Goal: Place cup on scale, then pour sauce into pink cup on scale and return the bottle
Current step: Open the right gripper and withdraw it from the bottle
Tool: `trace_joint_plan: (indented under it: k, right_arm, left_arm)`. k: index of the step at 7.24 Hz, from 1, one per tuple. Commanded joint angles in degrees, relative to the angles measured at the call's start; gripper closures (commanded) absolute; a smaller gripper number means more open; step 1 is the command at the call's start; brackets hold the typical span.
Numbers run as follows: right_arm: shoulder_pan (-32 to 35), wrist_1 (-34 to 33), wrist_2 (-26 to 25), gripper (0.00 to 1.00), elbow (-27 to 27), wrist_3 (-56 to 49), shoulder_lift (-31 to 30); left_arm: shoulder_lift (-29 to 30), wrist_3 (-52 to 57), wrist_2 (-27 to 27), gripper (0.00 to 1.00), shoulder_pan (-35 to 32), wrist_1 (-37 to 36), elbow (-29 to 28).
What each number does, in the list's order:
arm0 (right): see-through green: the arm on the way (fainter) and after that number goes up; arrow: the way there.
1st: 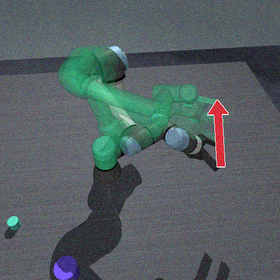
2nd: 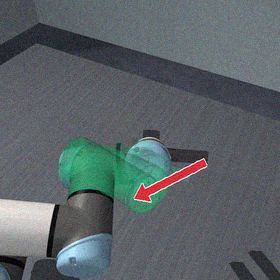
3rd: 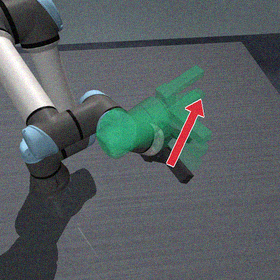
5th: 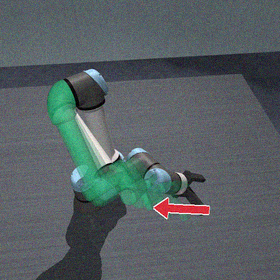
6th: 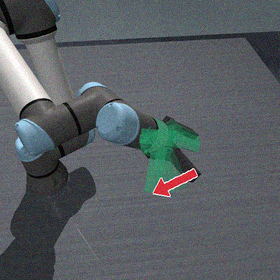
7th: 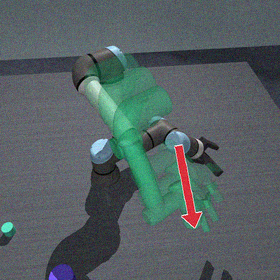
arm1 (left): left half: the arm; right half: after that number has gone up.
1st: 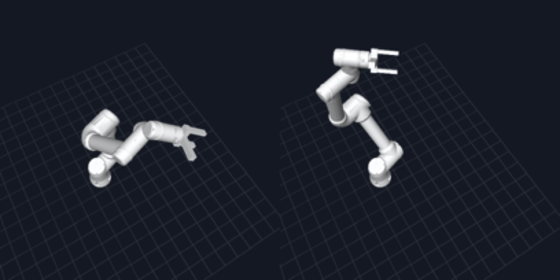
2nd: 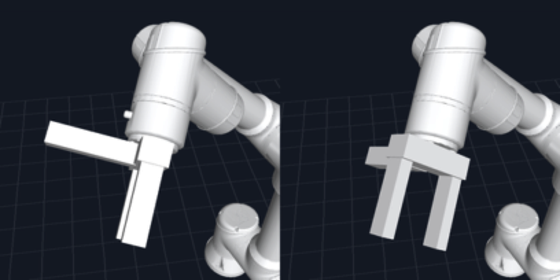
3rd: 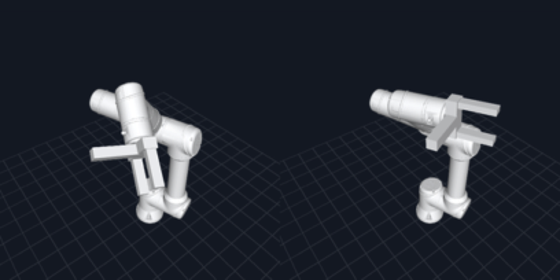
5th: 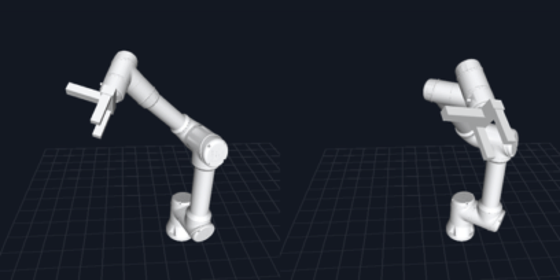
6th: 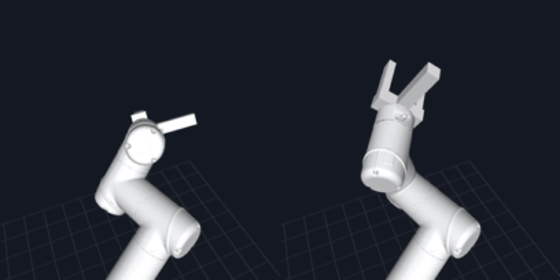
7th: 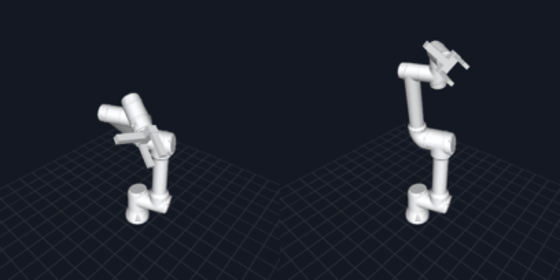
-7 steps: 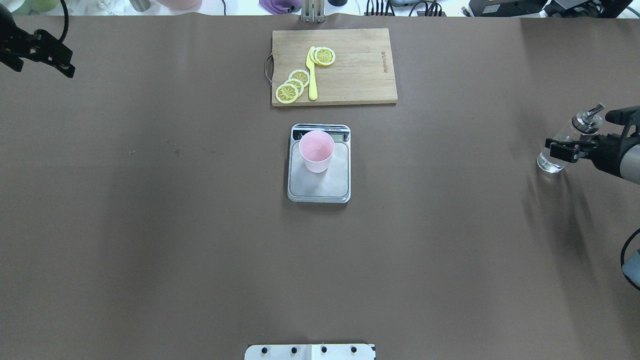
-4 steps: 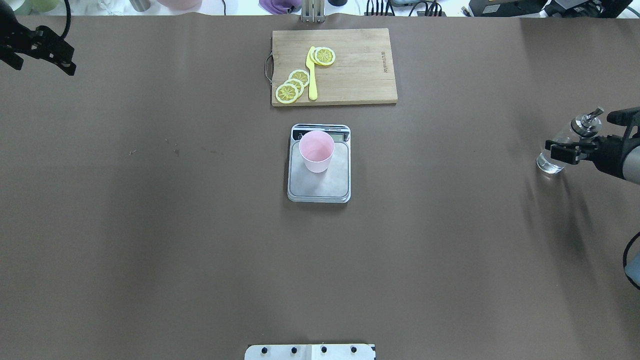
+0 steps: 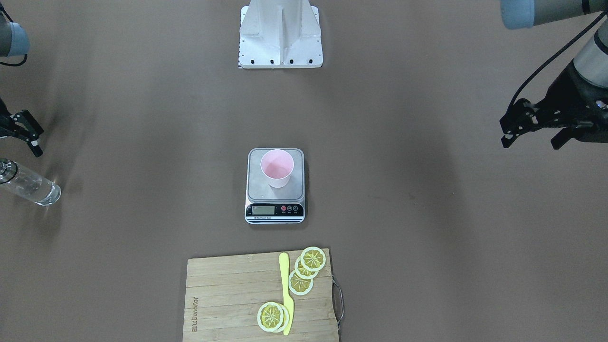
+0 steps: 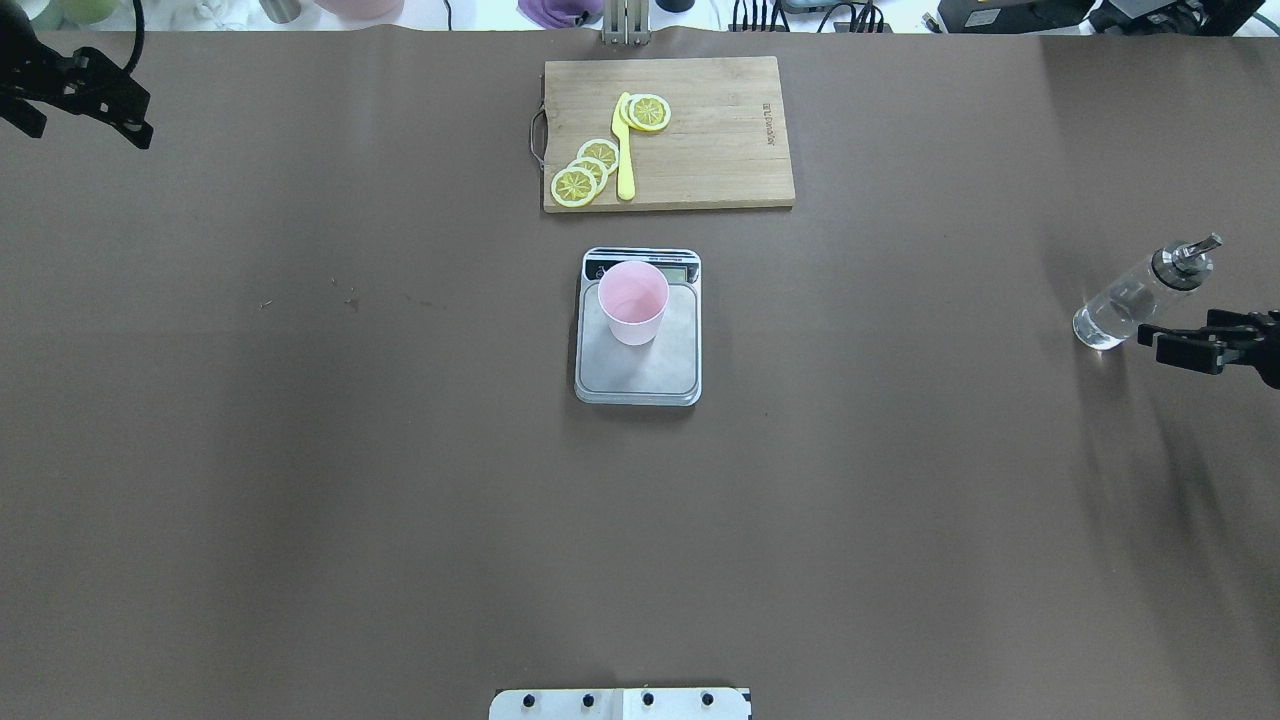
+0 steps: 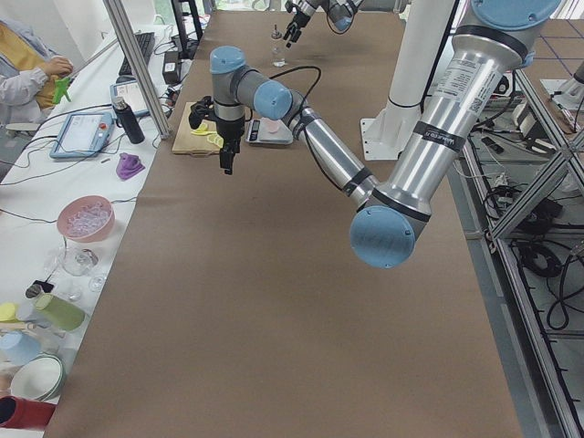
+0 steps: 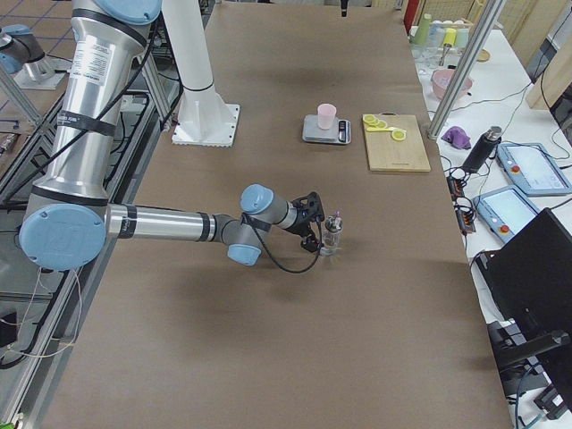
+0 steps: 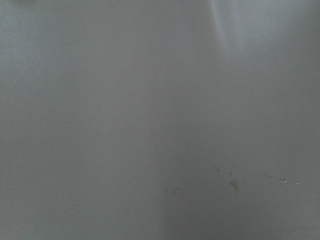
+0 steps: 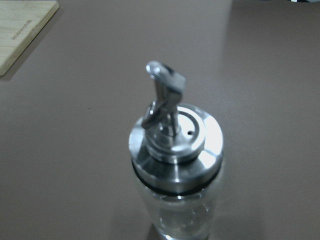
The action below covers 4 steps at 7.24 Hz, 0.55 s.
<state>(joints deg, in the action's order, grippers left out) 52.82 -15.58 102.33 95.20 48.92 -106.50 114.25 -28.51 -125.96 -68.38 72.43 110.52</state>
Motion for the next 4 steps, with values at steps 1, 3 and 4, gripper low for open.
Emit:
trace_joint_plan:
  k: [1,3,4]
  right_arm:
    - [7.9,-1.2,12.6,0.00,-0.7,-0.6,-1.1]
    - [18.2,-5.2,24.8,0.00,-4.2,-5.3,0.8]
    - [21.1,-10.0,25.7,0.00,-4.5,-12.3,1.2]
  left_arm:
    - [-0.2,0.0,-0.1,0.03,0.1,0.0,-0.1]
    - [-0.8,1.2,-0.5,0.03,-0.1,0.2,-1.9]
    - [-0.7,4.5,-0.5,0.03,-1.9,0.3,-3.6]
